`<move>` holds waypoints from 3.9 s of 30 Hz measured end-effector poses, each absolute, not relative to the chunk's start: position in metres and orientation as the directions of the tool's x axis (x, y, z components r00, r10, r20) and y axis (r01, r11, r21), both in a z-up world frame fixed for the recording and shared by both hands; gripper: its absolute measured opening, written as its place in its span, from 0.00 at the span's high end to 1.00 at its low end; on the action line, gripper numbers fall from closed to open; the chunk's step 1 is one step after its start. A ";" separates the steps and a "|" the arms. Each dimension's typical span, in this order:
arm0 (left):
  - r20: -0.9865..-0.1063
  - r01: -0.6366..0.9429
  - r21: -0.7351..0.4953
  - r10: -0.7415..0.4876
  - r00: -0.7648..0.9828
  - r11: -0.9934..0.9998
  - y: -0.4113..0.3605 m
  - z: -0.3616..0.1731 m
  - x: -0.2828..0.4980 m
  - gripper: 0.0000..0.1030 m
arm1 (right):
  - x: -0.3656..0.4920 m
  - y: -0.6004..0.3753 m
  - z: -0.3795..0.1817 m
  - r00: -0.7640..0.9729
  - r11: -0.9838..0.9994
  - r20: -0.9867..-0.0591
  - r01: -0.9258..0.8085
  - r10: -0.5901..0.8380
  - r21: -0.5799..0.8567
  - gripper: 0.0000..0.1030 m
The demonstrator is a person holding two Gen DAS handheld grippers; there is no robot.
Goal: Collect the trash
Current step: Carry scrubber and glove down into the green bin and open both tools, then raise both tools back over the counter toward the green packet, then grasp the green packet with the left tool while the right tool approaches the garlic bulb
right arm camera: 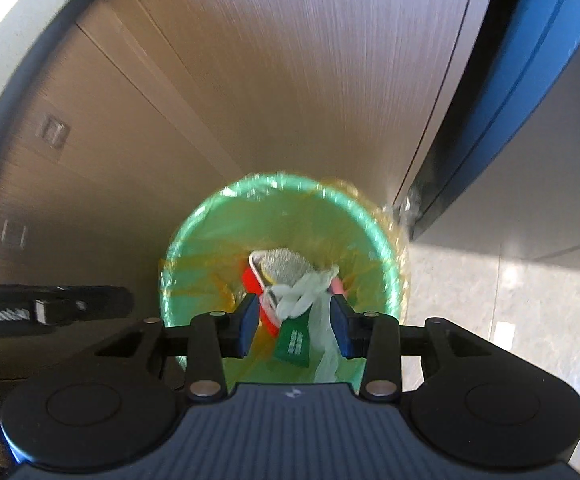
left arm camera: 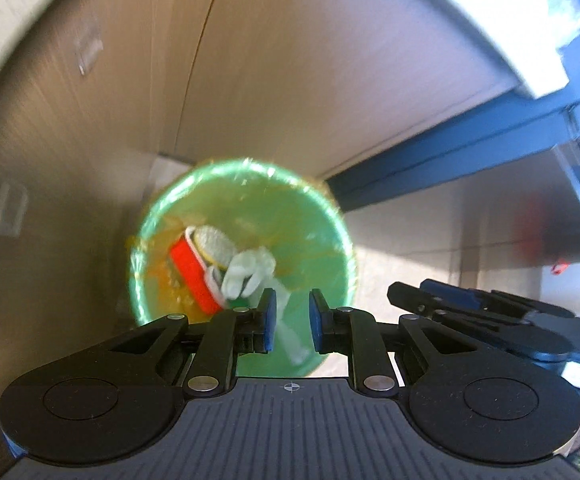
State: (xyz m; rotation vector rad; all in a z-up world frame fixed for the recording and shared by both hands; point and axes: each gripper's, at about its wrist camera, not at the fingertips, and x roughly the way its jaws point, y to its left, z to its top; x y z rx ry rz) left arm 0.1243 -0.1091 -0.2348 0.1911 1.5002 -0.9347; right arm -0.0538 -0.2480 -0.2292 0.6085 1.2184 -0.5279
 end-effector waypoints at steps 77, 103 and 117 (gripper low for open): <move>-0.785 -0.002 -0.213 -0.170 0.595 0.977 0.127 -0.094 0.309 0.61 | 0.142 -0.095 -0.087 0.619 0.945 -0.723 -0.110 0.307 0.307 0.58; -0.808 0.137 -0.049 -0.119 0.577 0.989 0.074 -0.091 0.298 0.48 | 0.138 -0.111 -0.104 0.625 0.945 -0.722 -0.082 0.297 0.317 0.52; -0.788 0.156 -0.082 -0.160 0.594 0.984 0.098 -0.094 0.281 0.61 | 0.186 -0.115 -0.058 0.686 0.949 -0.661 -0.161 0.305 0.271 0.52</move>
